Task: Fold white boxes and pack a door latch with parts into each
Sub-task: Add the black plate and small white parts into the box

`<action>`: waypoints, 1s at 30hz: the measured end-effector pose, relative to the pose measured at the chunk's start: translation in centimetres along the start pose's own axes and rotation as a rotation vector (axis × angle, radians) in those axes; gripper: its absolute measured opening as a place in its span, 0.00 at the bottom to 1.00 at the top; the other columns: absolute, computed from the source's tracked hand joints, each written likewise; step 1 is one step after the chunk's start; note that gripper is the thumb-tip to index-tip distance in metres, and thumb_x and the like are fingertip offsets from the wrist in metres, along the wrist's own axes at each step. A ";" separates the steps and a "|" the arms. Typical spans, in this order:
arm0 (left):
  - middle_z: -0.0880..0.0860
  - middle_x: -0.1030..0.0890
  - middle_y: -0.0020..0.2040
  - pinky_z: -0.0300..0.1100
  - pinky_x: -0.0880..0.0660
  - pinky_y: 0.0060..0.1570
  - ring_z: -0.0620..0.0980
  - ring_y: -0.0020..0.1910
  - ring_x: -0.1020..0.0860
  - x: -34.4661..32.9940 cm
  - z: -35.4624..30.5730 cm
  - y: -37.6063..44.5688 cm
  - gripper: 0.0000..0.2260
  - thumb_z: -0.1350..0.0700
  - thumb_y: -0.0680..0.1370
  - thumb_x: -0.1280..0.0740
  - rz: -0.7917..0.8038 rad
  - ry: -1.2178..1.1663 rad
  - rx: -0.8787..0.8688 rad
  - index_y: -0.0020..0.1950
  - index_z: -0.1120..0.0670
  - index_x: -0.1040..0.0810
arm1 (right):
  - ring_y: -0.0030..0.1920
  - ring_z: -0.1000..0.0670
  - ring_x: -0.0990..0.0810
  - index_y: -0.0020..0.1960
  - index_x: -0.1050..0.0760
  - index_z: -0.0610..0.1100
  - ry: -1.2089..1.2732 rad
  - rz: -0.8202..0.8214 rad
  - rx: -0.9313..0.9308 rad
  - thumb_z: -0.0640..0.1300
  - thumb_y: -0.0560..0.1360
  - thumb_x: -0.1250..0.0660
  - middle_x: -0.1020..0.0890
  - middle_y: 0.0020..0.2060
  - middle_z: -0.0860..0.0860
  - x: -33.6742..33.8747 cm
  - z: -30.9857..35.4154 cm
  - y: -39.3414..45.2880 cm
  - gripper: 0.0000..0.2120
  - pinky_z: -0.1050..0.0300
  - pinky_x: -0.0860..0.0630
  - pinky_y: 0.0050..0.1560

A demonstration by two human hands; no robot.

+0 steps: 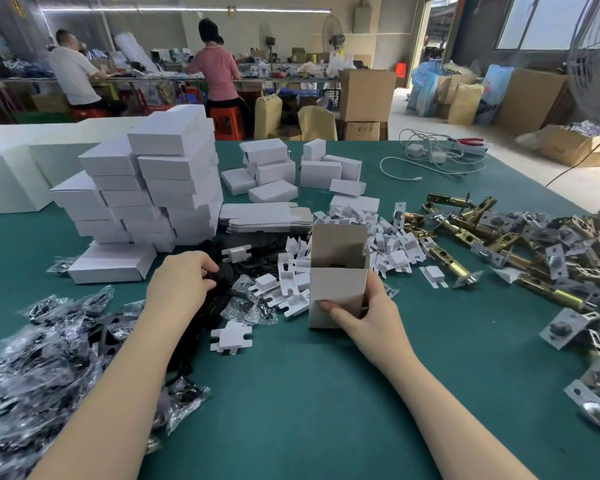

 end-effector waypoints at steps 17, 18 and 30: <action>0.56 0.17 0.39 0.42 0.18 0.36 0.49 0.37 0.16 0.9 -4.1 -1.1 0.08 0.62 0.82 0.39 0.323 -1.675 0.354 0.59 0.60 0.24 | 0.47 0.66 0.21 0.59 0.31 0.59 -0.029 -0.008 0.002 0.52 0.69 0.23 0.21 0.46 0.72 0.2 0.2 -0.1 0.23 0.73 0.28 0.40; 0.57 0.17 0.41 0.42 0.18 0.36 0.49 0.38 0.16 0.8 -4.3 -1.2 0.10 0.61 0.82 0.38 0.333 -1.683 0.362 0.62 0.60 0.25 | 0.47 0.66 0.21 0.59 0.31 0.59 -0.030 -0.008 0.002 0.52 0.69 0.23 0.21 0.46 0.72 0.2 0.2 -0.1 0.23 0.73 0.28 0.39; 0.56 0.17 0.43 0.38 0.20 0.33 0.47 0.38 0.16 0.3 -4.4 -1.1 0.03 0.61 0.79 0.34 0.368 -1.635 0.357 0.51 0.60 0.24 | 0.47 0.65 0.21 0.59 0.30 0.58 -0.015 -0.008 -0.002 0.51 0.69 0.23 0.20 0.45 0.71 0.2 0.1 -0.2 0.23 0.73 0.28 0.39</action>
Point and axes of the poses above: each hand's wrist, its own y-axis towards the middle knuckle, its own x-axis out of the back of the hand, z = x × y, the point moved 6 cm from there along y, towards the middle knuckle
